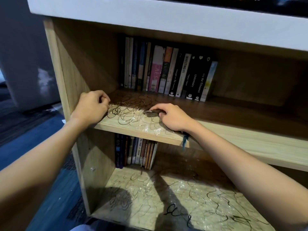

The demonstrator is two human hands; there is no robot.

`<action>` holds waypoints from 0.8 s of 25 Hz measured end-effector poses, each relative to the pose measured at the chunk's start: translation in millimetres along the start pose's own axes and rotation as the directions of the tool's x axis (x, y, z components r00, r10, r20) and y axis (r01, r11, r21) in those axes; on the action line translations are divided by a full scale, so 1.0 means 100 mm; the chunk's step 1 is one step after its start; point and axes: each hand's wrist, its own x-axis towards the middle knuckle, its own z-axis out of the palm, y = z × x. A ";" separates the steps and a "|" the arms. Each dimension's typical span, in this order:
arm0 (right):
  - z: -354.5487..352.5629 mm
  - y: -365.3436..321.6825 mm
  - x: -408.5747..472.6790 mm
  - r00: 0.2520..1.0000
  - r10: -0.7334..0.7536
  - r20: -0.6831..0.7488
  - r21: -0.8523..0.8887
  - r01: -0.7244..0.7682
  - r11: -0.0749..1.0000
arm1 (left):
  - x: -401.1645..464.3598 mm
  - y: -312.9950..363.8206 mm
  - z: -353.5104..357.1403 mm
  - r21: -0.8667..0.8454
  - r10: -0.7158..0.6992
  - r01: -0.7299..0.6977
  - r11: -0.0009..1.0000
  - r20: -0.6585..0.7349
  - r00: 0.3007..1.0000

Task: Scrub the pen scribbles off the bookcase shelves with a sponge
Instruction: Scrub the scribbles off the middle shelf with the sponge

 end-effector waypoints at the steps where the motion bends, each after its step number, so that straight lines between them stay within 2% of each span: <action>1: 0.00 -0.04 -0.06 0.999 -0.034 0.025 0.046 0.032 0.998 | 0.01 0.00 0.00 0.002 0.000 0.000 1.000 0.001 1.000; 6: -0.01 -0.20 -0.48 0.951 -0.277 0.136 0.204 0.247 0.948 | 0.00 0.01 0.00 0.000 -0.005 0.005 1.000 -0.002 1.000; 8: -0.07 -0.20 -0.61 0.926 -0.332 0.180 0.234 0.288 0.929 | -0.01 0.03 0.00 0.003 0.003 -0.003 1.000 -0.007 1.000; 11: -0.23 -0.14 -0.65 0.955 -0.287 0.076 0.245 0.261 0.934 | -0.02 0.03 0.00 -0.010 0.001 -0.001 1.000 0.000 1.000; 13: -0.21 -0.07 -0.59 0.977 -0.211 -0.022 0.186 0.212 0.960 | -0.03 0.03 0.00 -0.012 0.004 -0.004 1.000 -0.004 1.000; 14: -0.16 -0.06 -0.57 0.982 -0.189 -0.021 0.150 0.190 0.970 | -0.03 0.03 0.00 -0.013 0.009 -0.009 1.000 -0.005 1.000; 17: 0.06 -0.15 -0.65 0.969 -0.241 0.046 0.071 0.237 0.969 | -0.03 0.03 0.01 -0.013 0.016 -0.016 1.000 -0.005 1.000; 20: 0.01 -0.29 -0.83 0.912 -0.353 0.211 0.160 0.324 0.932 | -0.02 0.03 0.01 0.001 0.023 -0.023 1.000 -0.012 1.000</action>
